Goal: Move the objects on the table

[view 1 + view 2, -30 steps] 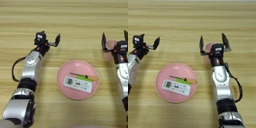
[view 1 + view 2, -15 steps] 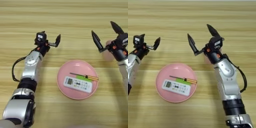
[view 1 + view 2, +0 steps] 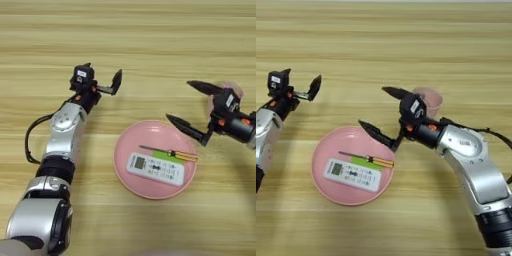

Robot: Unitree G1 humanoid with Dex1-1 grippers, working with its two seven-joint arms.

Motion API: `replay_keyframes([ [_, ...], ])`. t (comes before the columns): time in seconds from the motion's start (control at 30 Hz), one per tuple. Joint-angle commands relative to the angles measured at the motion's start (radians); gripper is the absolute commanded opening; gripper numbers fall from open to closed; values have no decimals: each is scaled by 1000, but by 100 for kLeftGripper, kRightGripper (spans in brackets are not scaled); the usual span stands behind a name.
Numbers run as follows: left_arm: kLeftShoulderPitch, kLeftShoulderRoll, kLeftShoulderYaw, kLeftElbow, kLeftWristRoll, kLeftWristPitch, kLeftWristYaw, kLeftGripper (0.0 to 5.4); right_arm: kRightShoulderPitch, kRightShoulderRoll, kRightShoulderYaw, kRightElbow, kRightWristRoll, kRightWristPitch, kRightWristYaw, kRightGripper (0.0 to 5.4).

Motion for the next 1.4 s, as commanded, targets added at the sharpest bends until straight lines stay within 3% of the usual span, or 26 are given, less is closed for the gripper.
replay_keyframes([
  [0.03,-22,-2,0,7,18,-28,25,540,-15,-36,43,48,-35,58,60,538],
  [0.3,-15,-1,-2,3,41,-46,88,540,-66,-21,75,149,-58,112,114,538],
  [0.63,-37,13,12,50,90,-29,216,540,-46,-23,133,219,-95,126,185,538],
  [0.87,-47,19,11,74,103,-21,254,540,-34,-36,156,226,-136,107,222,538],
  [1.4,-49,15,9,78,98,-33,246,540,-58,-8,156,314,-195,80,206,366],
])
